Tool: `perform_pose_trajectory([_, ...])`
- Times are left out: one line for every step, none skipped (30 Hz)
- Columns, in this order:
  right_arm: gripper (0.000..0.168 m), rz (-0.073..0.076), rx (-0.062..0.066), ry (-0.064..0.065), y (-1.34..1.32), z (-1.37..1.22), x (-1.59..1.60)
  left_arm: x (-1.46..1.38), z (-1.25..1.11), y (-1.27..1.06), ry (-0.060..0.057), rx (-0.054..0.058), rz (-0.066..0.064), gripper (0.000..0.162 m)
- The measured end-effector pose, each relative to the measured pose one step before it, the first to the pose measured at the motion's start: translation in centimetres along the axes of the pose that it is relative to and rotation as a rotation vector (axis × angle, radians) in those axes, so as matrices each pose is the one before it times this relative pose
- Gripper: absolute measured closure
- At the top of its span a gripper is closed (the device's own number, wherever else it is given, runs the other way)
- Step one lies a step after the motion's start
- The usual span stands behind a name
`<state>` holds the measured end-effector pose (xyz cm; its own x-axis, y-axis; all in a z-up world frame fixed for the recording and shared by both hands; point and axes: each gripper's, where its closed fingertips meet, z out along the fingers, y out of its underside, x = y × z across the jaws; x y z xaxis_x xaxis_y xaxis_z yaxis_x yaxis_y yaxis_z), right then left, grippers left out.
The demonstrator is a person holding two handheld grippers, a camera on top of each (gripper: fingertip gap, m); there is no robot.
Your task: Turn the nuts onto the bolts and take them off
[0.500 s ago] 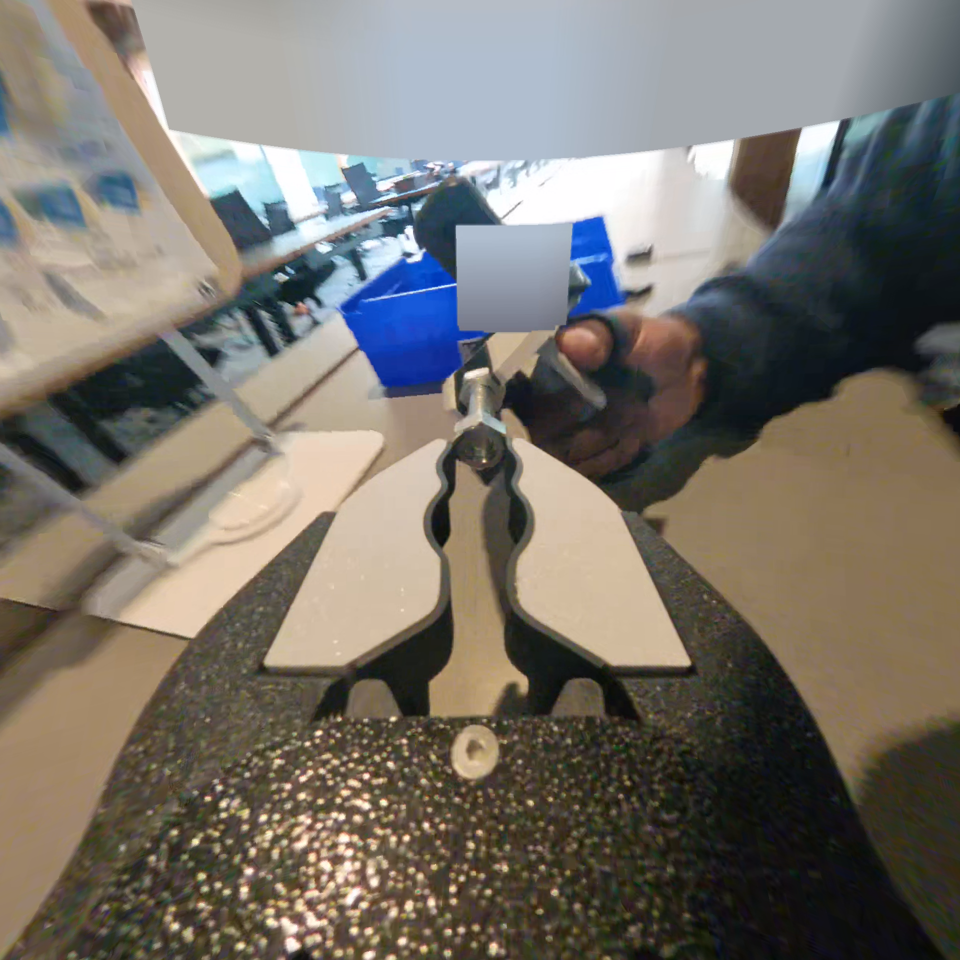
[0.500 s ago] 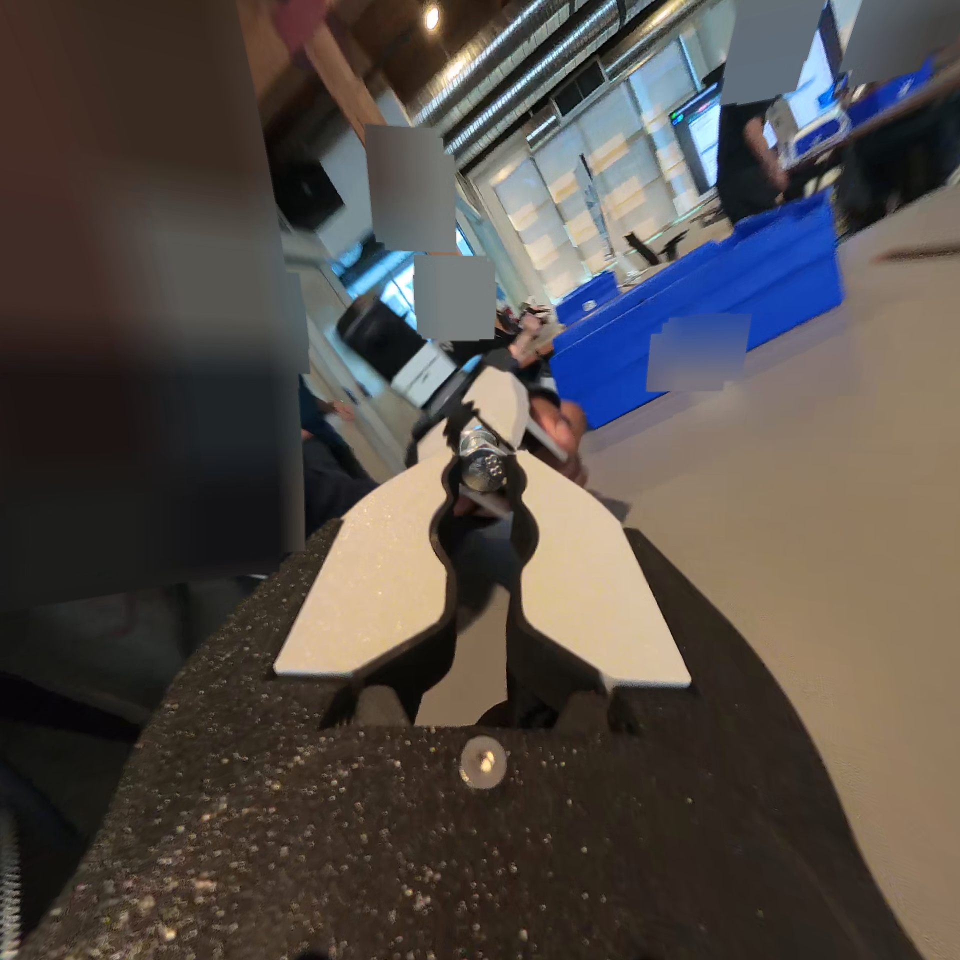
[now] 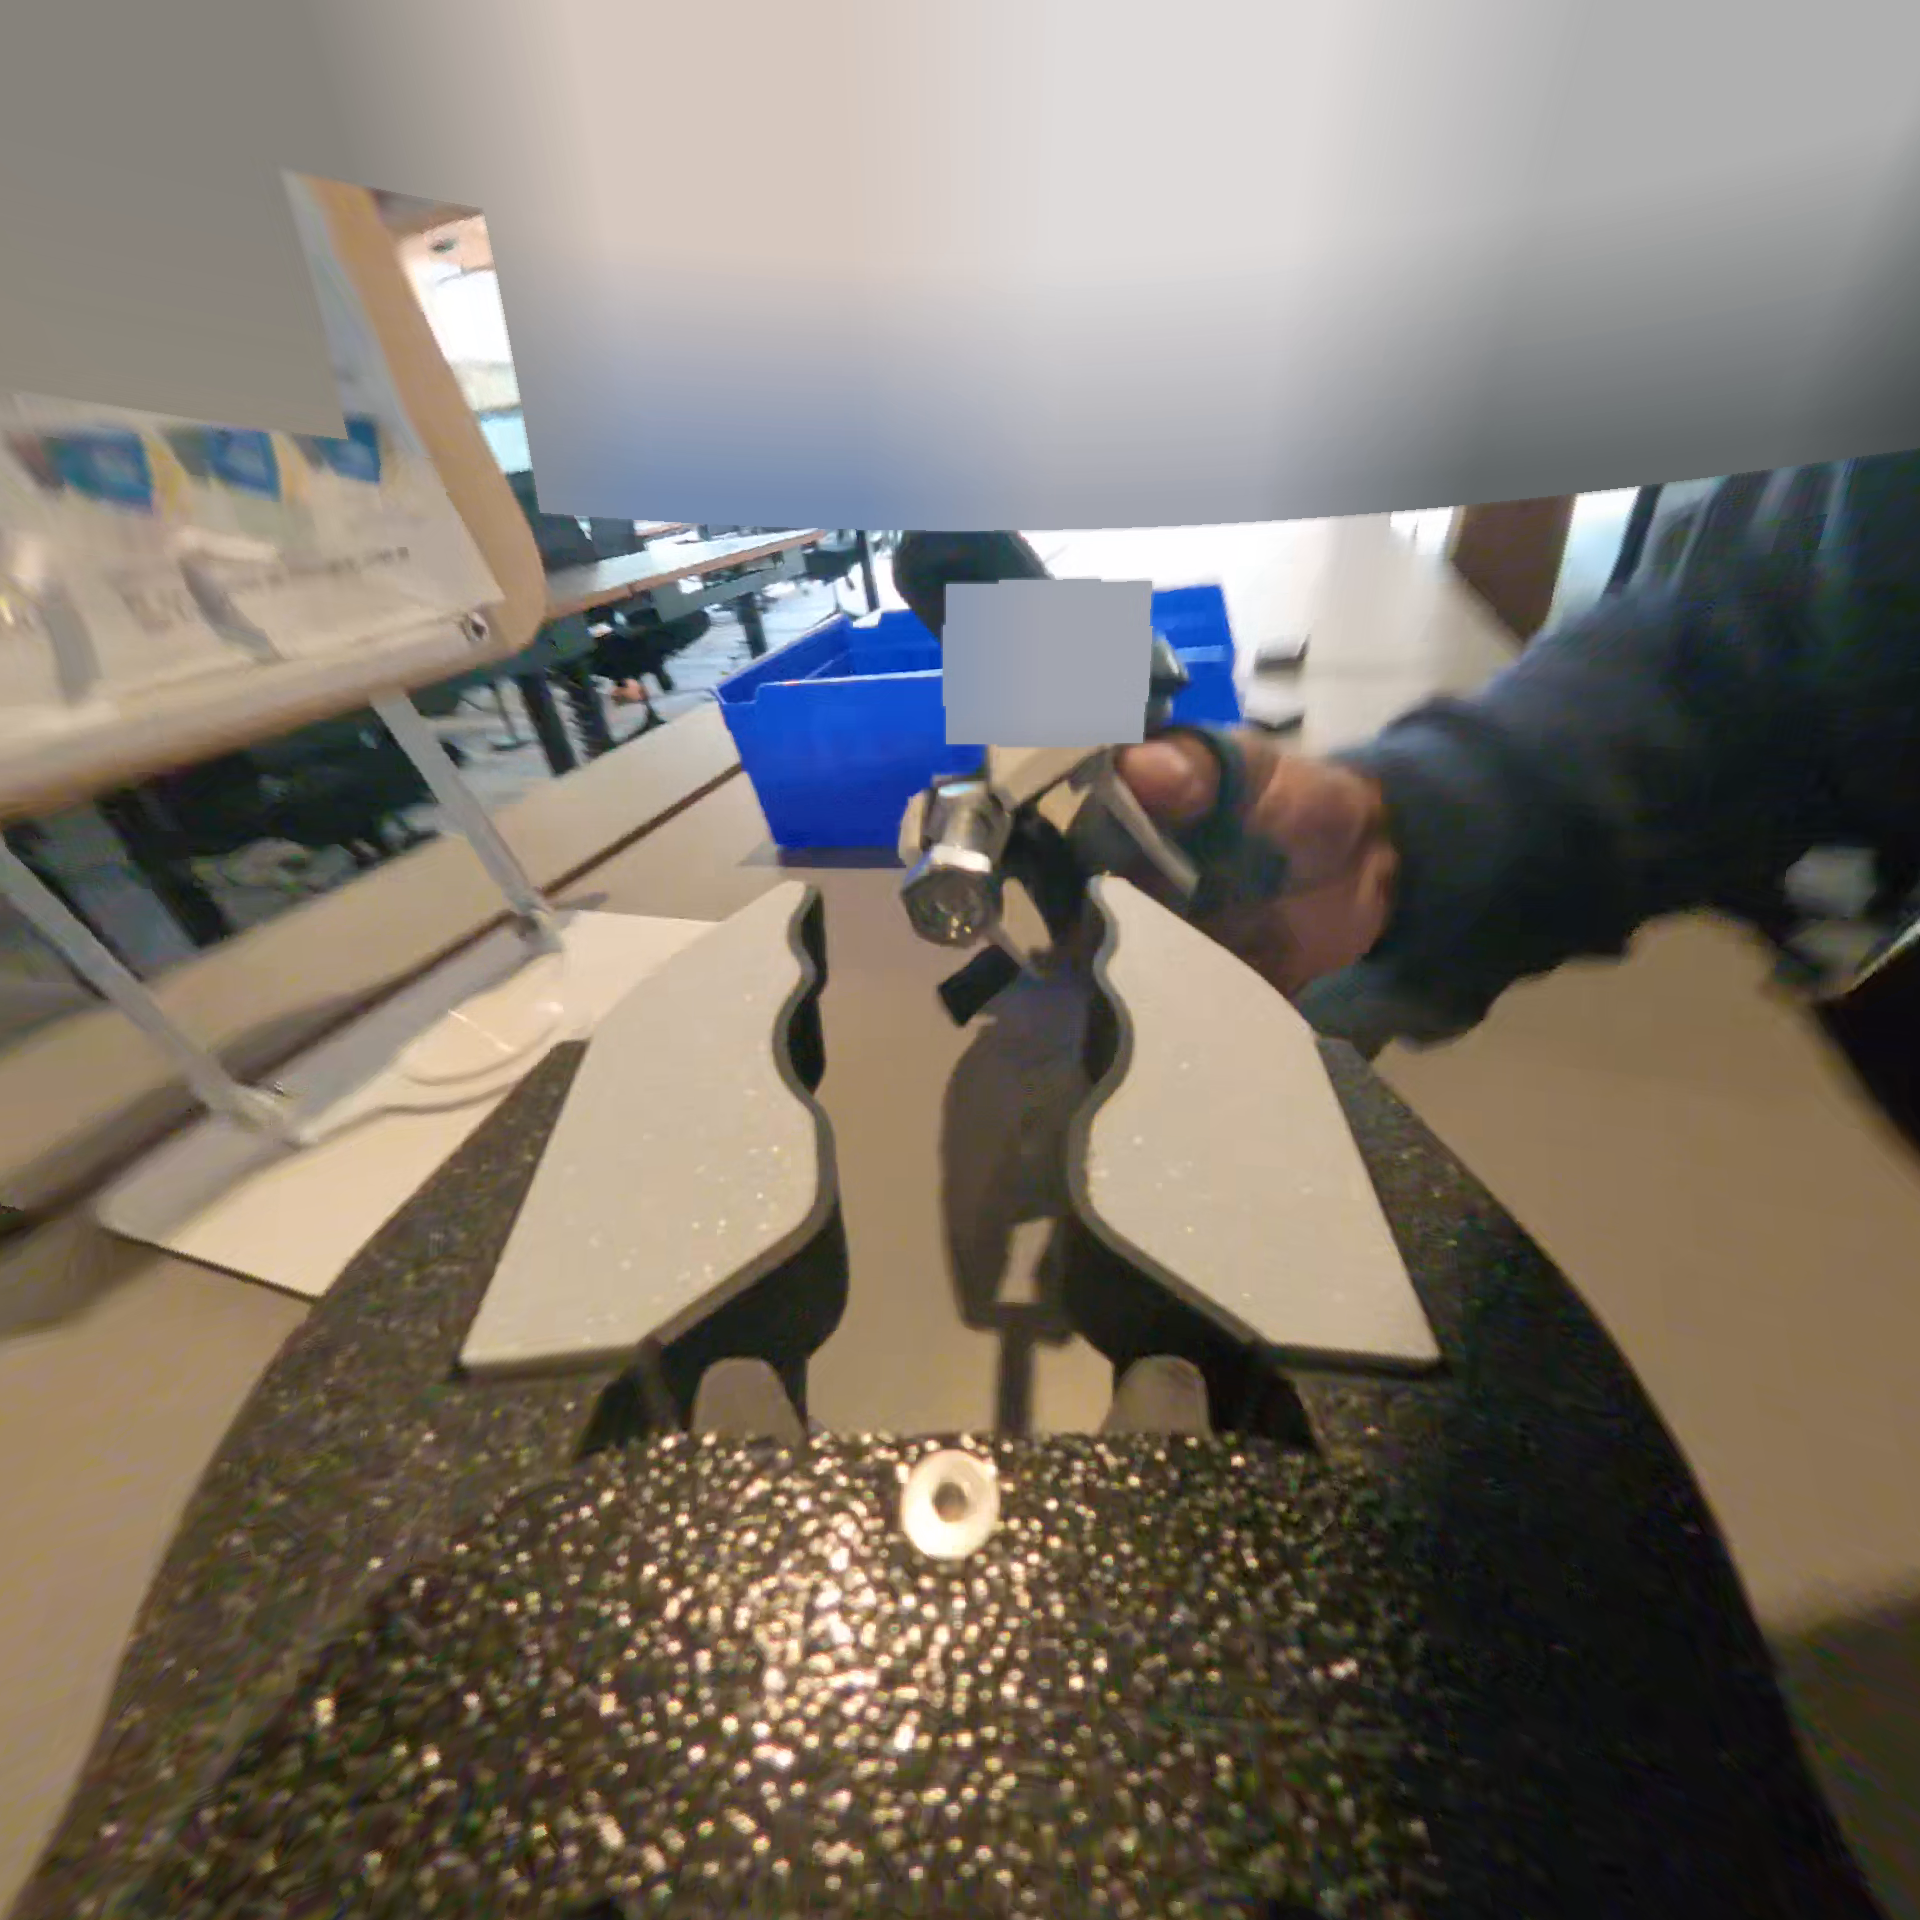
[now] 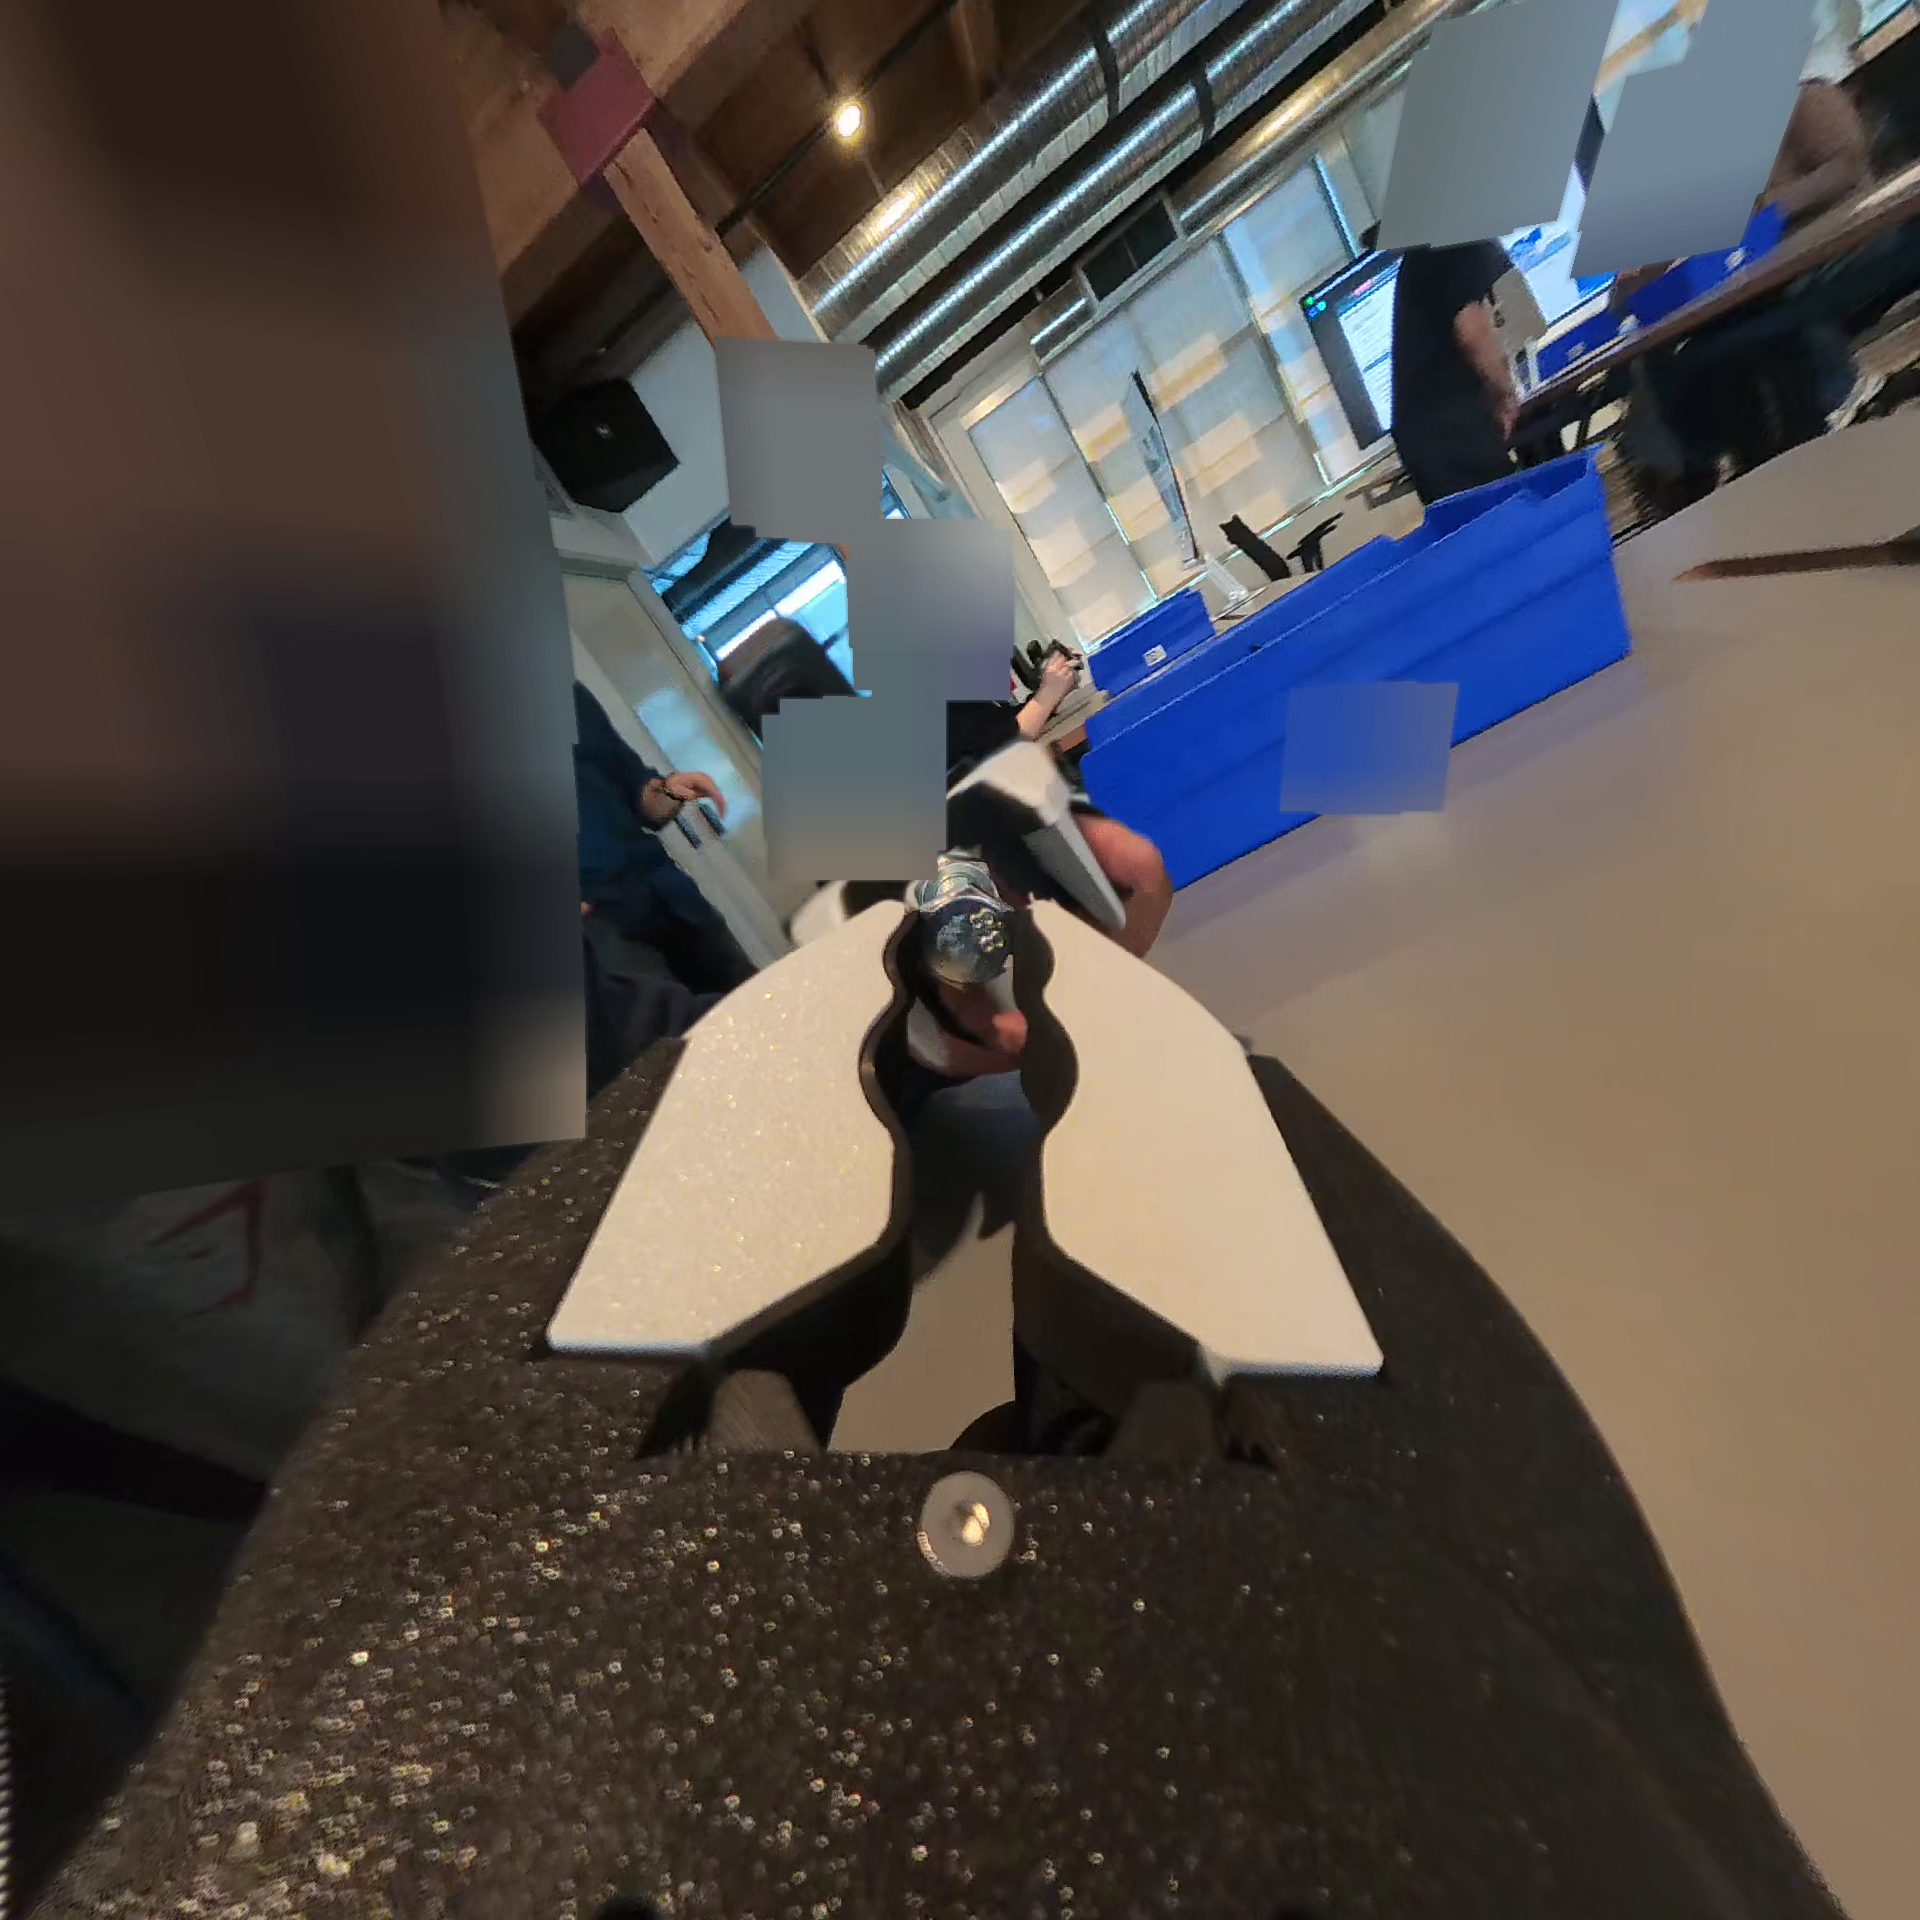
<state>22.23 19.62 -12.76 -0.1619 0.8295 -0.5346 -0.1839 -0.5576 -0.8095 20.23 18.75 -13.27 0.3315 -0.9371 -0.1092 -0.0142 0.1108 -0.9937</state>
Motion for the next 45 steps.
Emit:
perform_pose_trajectory([0.152,-0.0157,-0.0052,0.0082,0.024,0.0,0.036,-0.344,0.022,-0.186,0.0046,0.0174,-0.1043,0.117])
perform_pose_trajectory([0.152,-0.0181,-0.0061,0.01,0.045,0.008,0.027,-0.205,0.069,0.007,0.0112,0.0036,-0.0882,0.117])
perform_pose_trajectory([0.152,-0.0193,-0.0076,0.0079,0.051,0.031,-0.021,-0.036,0.076,0.173,0.0188,-0.0066,-0.0694,0.117])
perform_pose_trajectory([0.152,-0.02,-0.0084,0.0076,0.042,0.047,-0.027,0.062,0.074,0.197,0.0215,-0.0084,-0.054,0.117])
perform_pose_trajectory([0.153,-0.0203,-0.0079,0.0074,0.038,0.038,-0.045,0.13,0.05,0.129,0.0212,-0.0023,-0.0437,0.117])
perform_pose_trajectory([0.152,-0.0198,-0.0065,0.0072,0.021,0.034,-0.047,0.047,0.056,0.104,0.0132,-0.0009,-0.0372,0.118])
perform_pose_trajectory([0.153,-0.0151,-0.005,0.0043,-0.001,0.037,-0.059,-0.001,0.071,0.187,0.0085,-0.0071,-0.0287,0.118])
perform_pose_trajectory([0.153,-0.0101,-0.0053,0.0019,0.031,0.054,-0.065,0.136,0.073,0.239,0.0148,-0.0127,-0.0123,0.122])
perform_pose_trajectory([0.153,-0.0084,-0.0069,0.003,0.082,0.045,-0.036,0.164,0.066,0.165,0.0109,-0.0102,0.0043,0.128])
perform_pose_trajectory([0.153,-0.0058,-0.007,0.0005,0.11,0.066,-0.042,0.145,0.025,0.09,0.0025,-0.0053,0.0197,0.138])
perform_pose_trajectory([0.153,0.0009,-0.0017,-0.0019,0.037,0.069,-0.055,-0.015,0.005,0.141,-0.0116,-0.0104,0.0335,0.144])
perform_pose_trajectory([0.153,0.0067,-0.0011,-0.0002,0.032,0.046,0.003,-0.079,-0.031,0.049,-0.0199,-0.0073,0.0493,0.144])
perform_pose_trajectory([0.152,0.0112,-0.0033,-0.0013,0.08,0.0,0.043,-0.109,-0.046,0.029,-0.0279,-0.0109,0.0668,0.144])
perform_pose_trajectory([0.152,0.0167,0.0004,-0.004,0.033,0.008,0.05,-0.079,-0.016,0.104,-0.0331,-0.0168,0.0921,0.144])
perform_pose_trajectory([0.152,0.0185,0.0033,-0.004,0.021,0.014,0.041,-0.079,-0.008,0.15,-0.0398,-0.0229,0.1178,0.144])
perform_pose_trajectory([0.152,0.0203,0.0022,-0.0063,0.06,0.019,0.015,-0.071,-0.023,0.128,-0.0437,-0.0234,0.1377,0.144])
perform_pose_trajectory([0.152,0.0247,0.0018,-0.0067,0.061,0.047,0.051,-0.049,-0.041,0.144,-0.0447,-0.0257,0.1531,0.144])
perform_pose_trajectory([0.152,0.0233,0.0024,-0.0042,0.088,0.038,0.062,-0.077,-0.037,0.17,-0.0485,-0.0251,0.1601,0.144])
perform_pose_trajectory([0.152,0.0262,0.0037,-0.0056,0.114,0.024,0.07,-0.078,-0.054,0.114,-0.0474,-0.0176,0.1537,0.144])
perform_pose_trajectory([0.152,0.0262,0.0074,-0.009,0.095,0.013,0.091,-0.076,-0.049,0.033,-0.0428,-0.0086,0.1253,0.143])
perform_pose_trajectory([0.152,0.0166,0.0098,-0.0079,0.044,-0.006,0.057,-0.057,-0.014,-0.023,-0.0285,-0.0015,0.0662,0.143])
perform_pose_trajectory([0.152,0.0057,0.0088,-0.0044,0.026,-0.018,0.027,-0.078,0.05,-0.022,-0.0139,0.0027,-0.0106,0.143])
perform_pose_trajectory([0.152,-0.0011,0.0068,-0.0028,-0.038,-0.022,-0.019,-0.004,0.044,-0.117,0.0073,0.0133,-0.0612,0.137])
perform_pose_trajectory([0.152,-0.0073,0.0052,-0.0004,-0.136,-0.056,-0.07,-0.019,0.027,-0.21,0.0164,0.0223,-0.0869,0.127])
perform_pose_trajectory([0.152,-0.0166,0.0024,0.0046,-0.166,-0.088,-0.048,-0.128,-0.049,-0.231,0.0182,0.0254,-0.1041,0.12])
perform_pose_trajectory([0.152,-0.0204,-0.0001,0.0078,-0.172,-0.086,-0.011,-0.189,-0.05,-0.225,0.0217,0.0245,-0.1216,0.117])
perform_pose_trajectory([0.152,-0.0155,0.0007,0.005,-0.172,-0.072,-0.02,-0.111,-0.04,-0.269,0.031,0.0253,-0.1323,0.113])
perform_pose_trajectory([0.152,-0.0109,0.0017,0.0024,-0.167,-0.056,-0.034,-0.152,-0.007,-0.265,0.0277,0.0244,-0.1348,0.112])
perform_pose_trajectory([0.152,-0.0113,-0.0004,0.0058,-0.094,-0.038,0.009,-0.176,0.041,-0.093,0.0233,0.0145,-0.1254,0.114])
perform_pose_trajectory([0.152,-0.0121,-0.0039,0.0059,-0.049,-0.003,0.02,-0.097,0.074,0.079,0.0259,0.0022,-0.1094,0.114])
perform_pose_trajectory([0.152,-0.0122,-0.0068,0.0062,0.034,0.016,0.044,0.052,0.084,0.181,0.032,-0.0044,-0.0886,0.115])
perform_pose_trajectory([0.152,-0.0136,-0.0056,0.0069,0.014,0.002,-0.02,0.003,0.094,0.311,0.0256,-0.0116,-0.0773,0.116])
perform_pose_trajectory([0.153,-0.0155,-0.0049,0.0062,-0.006,-0.004,-0.007,0.049,0.08,0.3,0.0262,-0.0113,-0.0698,0.116])
perform_pose_trajectory([0.153,-0.0189,-0.0071,0.0077,0.027,-0.002,0.031,0.161,0.052,0.143,0.0325,-0.0012,-0.0643,0.117])
perform_pose_trajectory([0.153,-0.0233,-0.0081,0.0103,0.005,0.0,0.003,0.201,0.011,0.015,0.0333,0.0069,-0.0635,0.118])
perform_pose_trajectory([0.152,-0.0258,-0.0069,0.0113,-0.018,-0.025,0.024,0.133,0.006,-0.012,0.0297,0.0077,-0.0639,0.118])
perform_pose_trajectory([0.152,-0.0267,-0.0056,0.0097,-0.06,-0.035,-0.028,0.114,0.005,-0.007,0.0286,0.0054,-0.0623,0.119])
perform_pose_trajectory([0.152,-0.0263,-0.0056,0.0081,-0.064,-0.04,-0.035,0.1,-0.018,-0.02,0.0275,0.0059,-0.0591,0.12])
perform_pose_trajectory([0.152,-0.0254,-0.0073,0.0069,-0.028,-0.019,-0.013,0.007,-0.041,-0.057,0.0202,0.009,-0.0555,0.121])
perform_pose_trajectory([0.152,-0.0247,-0.0074,0.0065,-0.021,-0.014,-0.08,-0.036,-0.043,-0.071,0.0165,0.0099,-0.0524,0.122])
perform_pose_trajectory([0.152,-0.0234,-0.0058,0.0053,-0.019,-0.009,-0.072,-0.032,-0.057,-0.056,0.0166,0.0087,-0.0472,0.125])
perform_pose_trajectory([0.153,-0.0214,-0.0068,0.0034,0.024,0.018,-0.078,0.006,-0.037,-0.023,0.0162,0.0064,-0.039,0.127])
perform_pose_trajectory([0.152,-0.0197,-0.0093,0.0044,0.068,0.037,-0.05,-0.004,-0.018,0.044,0.0124,0.0015,-0.0308,0.129])
perform_pose_trajectory([0.153,-0.0193,-0.0098,0.006,0.065,0.052,-0.054,-0.049,0.031,0.15,0.0054,-0.006,-0.0203,0.132])
perform_pose_trajectory([0.153,-0.0161,-0.0085,0.0037,0.061,0.068,-0.092,0.038,0.057,0.168,0.0066,-0.0078,-0.0081,0.137])
